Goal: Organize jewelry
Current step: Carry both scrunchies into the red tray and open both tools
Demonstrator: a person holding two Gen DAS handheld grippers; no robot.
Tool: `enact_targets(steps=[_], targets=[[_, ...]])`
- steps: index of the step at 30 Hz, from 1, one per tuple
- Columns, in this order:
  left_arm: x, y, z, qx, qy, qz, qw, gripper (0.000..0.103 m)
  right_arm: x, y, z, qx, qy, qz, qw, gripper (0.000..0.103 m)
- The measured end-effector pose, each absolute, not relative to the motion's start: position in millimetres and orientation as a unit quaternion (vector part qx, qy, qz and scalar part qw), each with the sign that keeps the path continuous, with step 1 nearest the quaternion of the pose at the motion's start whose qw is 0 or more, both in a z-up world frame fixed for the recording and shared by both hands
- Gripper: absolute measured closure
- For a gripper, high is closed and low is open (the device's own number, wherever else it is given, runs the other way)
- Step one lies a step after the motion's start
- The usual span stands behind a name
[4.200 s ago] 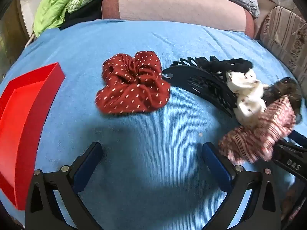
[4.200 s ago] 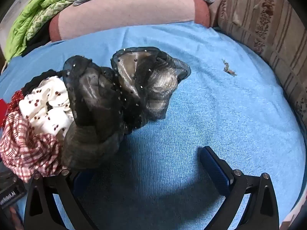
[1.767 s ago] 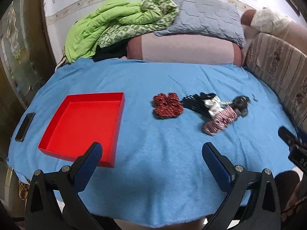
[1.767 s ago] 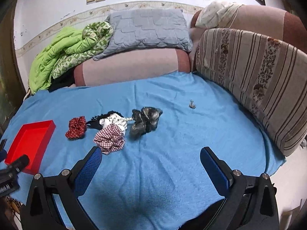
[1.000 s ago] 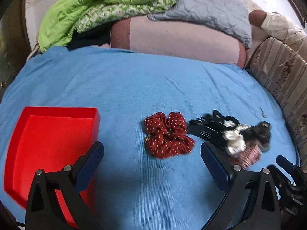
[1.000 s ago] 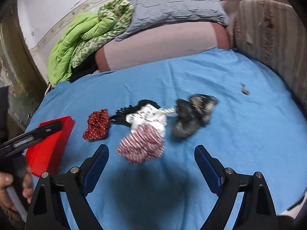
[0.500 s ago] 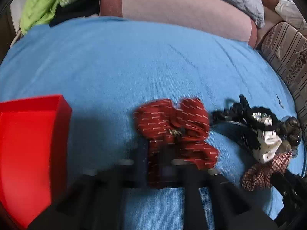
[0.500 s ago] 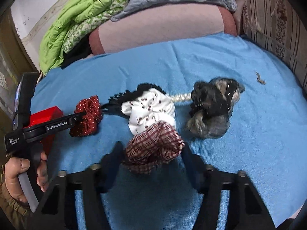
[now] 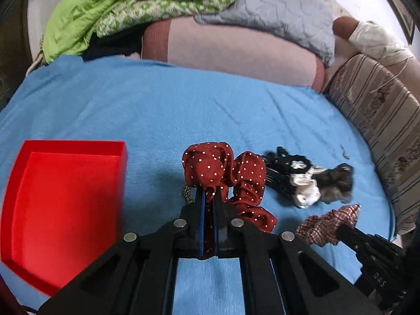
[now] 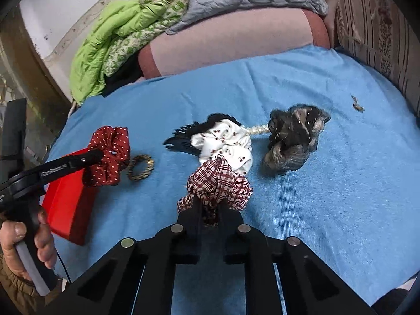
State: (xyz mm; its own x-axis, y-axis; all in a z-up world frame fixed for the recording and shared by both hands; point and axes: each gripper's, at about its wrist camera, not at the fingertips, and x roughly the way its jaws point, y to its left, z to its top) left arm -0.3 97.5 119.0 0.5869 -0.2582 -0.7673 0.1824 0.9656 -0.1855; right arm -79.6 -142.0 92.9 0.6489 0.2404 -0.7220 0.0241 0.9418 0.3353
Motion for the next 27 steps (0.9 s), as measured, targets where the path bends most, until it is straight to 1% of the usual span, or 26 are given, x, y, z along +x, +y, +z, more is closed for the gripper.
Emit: enact_targets(steps=[3, 7, 12, 17, 27], targets=[[-20.2, 110.7, 139.2, -0.043, 0.418, -0.120, 0.899, 0.099, -88.6, -135.8, 108.7, 0.154, 0.403, 0.071, 0.899, 0.092], [-37.2, 148.1, 160.9, -0.053, 0.404, -0.103, 0.907, 0.099, -94.9, -119.2, 130.0, 0.143, 0.393, 0.100, 0.903, 0.092], [-39.3, 204.8, 168.8, -0.058, 0.395, -0.051, 0.916, 0.099, -91.0, -82.2, 155.0, 0.117, 0.384, 0.146, 0.904, 0.092], [-28.6, 255.4, 161.5, -0.065, 0.399, -0.011, 0.915, 0.099, -71.5, -29.9, 167.6, 0.109, 0.388, 0.194, 0.894, 0.092], [5.9, 322.2, 124.0, -0.064, 0.422, 0.043, 0.903, 0.099, -16.7, 69.7, 155.8, 0.088, 0.409, 0.244, 0.875, 0.092]])
